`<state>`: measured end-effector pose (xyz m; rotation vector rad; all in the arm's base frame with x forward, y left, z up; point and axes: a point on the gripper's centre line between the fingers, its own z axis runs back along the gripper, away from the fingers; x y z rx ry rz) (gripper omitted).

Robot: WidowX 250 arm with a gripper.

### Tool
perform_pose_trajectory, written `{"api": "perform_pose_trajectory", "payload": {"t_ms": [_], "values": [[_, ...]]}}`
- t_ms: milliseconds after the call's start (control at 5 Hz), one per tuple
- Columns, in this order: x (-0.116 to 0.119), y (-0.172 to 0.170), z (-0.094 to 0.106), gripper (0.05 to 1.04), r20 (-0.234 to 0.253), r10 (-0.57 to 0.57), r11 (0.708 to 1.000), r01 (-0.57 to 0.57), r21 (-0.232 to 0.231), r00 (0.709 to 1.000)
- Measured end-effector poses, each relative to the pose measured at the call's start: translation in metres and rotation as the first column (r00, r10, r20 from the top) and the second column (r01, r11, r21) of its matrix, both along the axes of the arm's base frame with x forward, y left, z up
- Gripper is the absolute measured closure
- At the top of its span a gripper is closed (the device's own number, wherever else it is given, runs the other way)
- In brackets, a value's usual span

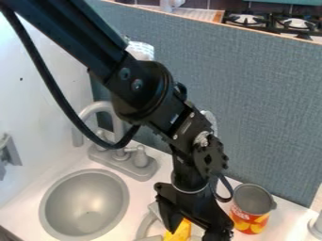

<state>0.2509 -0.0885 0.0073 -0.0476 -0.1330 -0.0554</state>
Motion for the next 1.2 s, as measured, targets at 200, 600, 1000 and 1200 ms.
{"api": "perform_pose_trajectory", "payload": {"t_ms": [200, 600, 1000, 1200], "values": [[-0.002, 0.000, -0.006, 0.083, -0.021, 0.000, 1.000, 0.000, 0.006, 1.000], [0.024, -0.060, -0.020, 0.083, -0.019, -0.089, 0.988, 0.086, -0.129, 0.996], [0.066, -0.095, -0.037, 0.083, 0.036, -0.024, 0.965, 0.032, -0.260, 0.999], [0.085, -0.108, -0.036, 0.083, 0.079, -0.016, 0.964, 0.037, -0.262, 0.997]]}}
